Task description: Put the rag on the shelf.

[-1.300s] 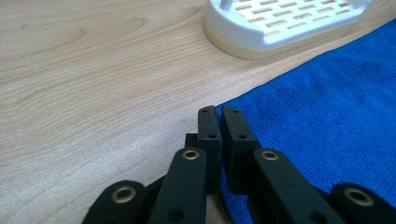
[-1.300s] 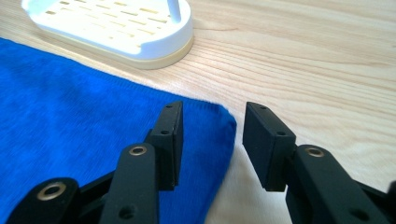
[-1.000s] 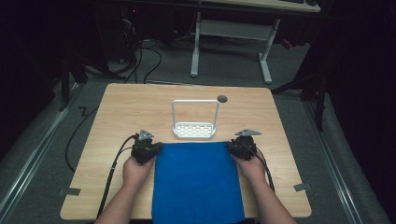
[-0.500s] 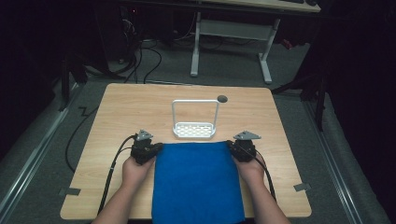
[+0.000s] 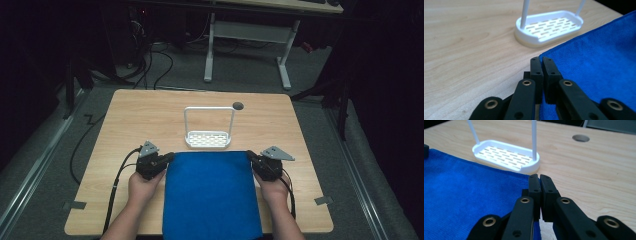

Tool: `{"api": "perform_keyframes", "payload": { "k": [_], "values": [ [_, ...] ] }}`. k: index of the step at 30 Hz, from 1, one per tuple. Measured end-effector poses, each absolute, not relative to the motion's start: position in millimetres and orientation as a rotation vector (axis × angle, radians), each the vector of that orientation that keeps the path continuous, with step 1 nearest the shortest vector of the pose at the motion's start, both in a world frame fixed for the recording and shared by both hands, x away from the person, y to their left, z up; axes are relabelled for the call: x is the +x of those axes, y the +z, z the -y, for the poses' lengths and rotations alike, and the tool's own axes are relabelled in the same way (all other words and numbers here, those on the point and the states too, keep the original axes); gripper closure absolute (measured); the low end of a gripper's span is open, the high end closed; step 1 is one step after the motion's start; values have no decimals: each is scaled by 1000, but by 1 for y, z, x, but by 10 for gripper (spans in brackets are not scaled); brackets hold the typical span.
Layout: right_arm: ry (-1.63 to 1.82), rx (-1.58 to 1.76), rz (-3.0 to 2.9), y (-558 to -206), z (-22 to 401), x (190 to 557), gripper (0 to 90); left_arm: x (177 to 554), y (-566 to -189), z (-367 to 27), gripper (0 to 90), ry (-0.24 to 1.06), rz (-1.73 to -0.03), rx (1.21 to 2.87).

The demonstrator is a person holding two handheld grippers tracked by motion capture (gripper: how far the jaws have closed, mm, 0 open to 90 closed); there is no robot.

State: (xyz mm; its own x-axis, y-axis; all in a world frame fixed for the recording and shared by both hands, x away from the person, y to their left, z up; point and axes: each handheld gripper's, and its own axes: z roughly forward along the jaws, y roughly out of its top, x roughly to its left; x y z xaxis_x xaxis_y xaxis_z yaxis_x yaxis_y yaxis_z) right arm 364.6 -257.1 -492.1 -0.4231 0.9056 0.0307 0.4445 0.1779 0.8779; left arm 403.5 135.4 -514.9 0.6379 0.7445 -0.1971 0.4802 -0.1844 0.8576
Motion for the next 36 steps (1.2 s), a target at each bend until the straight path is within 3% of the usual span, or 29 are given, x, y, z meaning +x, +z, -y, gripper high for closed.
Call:
{"api": "perform_keyframes", "payload": {
  "k": [20,36],
  "values": [
    [1294,1207,-1882,-469,262,350,886,381,-479,-140,879,398,-886,1744],
    [1412,1080,-1770,-424,258,323,886,353,-430,-141,879,482,-765,1635]
  ]
}}
